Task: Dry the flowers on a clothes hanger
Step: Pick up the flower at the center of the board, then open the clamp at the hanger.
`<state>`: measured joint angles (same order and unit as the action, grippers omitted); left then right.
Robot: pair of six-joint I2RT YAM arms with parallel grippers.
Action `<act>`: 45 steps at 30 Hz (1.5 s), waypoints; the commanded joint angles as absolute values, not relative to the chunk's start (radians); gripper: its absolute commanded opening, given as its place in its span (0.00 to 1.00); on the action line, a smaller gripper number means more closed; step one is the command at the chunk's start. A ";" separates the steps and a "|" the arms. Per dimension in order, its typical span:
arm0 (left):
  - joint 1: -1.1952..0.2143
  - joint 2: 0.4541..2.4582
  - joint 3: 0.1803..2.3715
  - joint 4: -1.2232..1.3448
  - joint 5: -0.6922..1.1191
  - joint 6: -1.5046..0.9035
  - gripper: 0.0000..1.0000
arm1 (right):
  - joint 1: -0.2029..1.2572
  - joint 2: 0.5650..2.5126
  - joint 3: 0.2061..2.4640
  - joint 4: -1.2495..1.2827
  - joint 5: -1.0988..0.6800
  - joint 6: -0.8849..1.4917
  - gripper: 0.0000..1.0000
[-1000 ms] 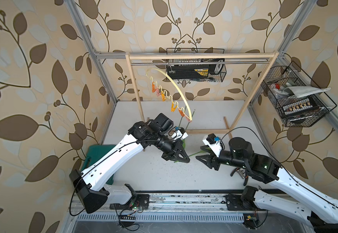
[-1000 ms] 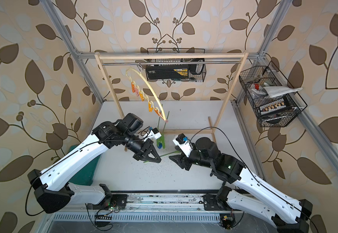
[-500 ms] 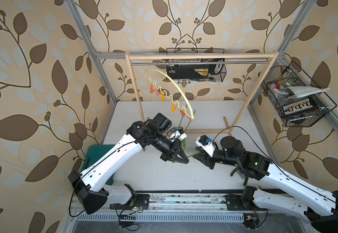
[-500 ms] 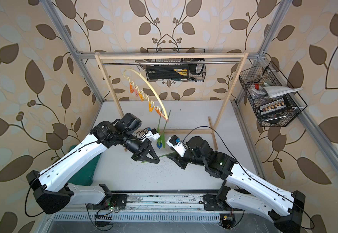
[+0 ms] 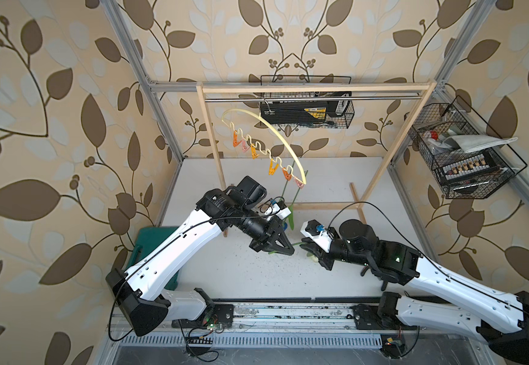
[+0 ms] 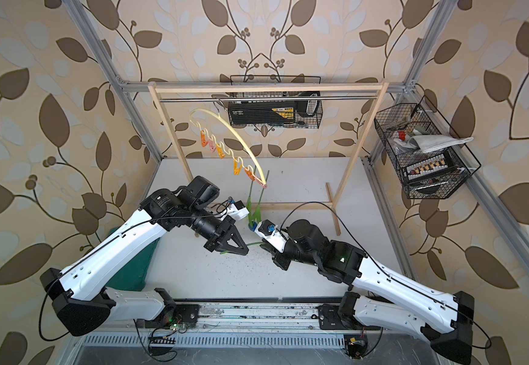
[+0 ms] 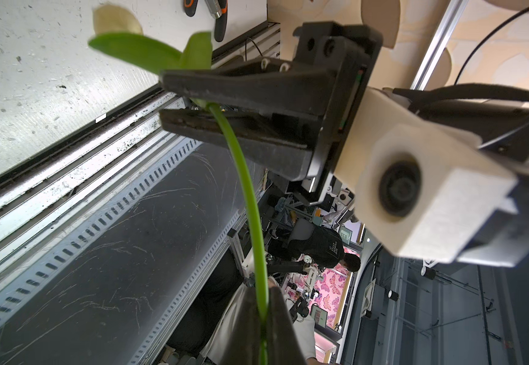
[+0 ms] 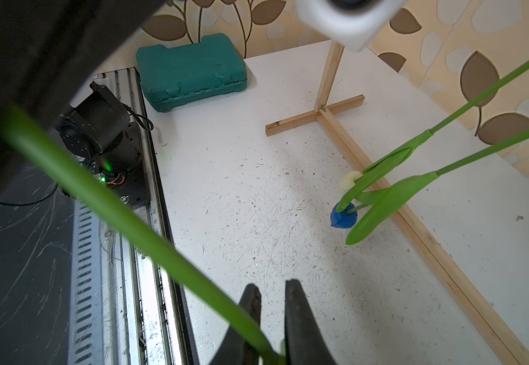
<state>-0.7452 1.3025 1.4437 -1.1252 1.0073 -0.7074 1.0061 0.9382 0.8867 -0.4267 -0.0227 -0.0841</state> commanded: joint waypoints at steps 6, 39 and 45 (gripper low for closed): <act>-0.724 1.278 1.474 -1.127 1.044 -0.693 0.14 | 1.061 0.916 0.937 -0.426 0.059 -0.086 0.00; -0.515 1.049 1.232 -0.388 0.301 -0.492 0.85 | 0.909 1.299 0.942 0.017 -0.126 0.594 0.00; -0.515 1.051 1.210 -0.369 0.297 -0.488 0.90 | 0.903 1.341 0.963 -0.013 -0.091 0.625 0.00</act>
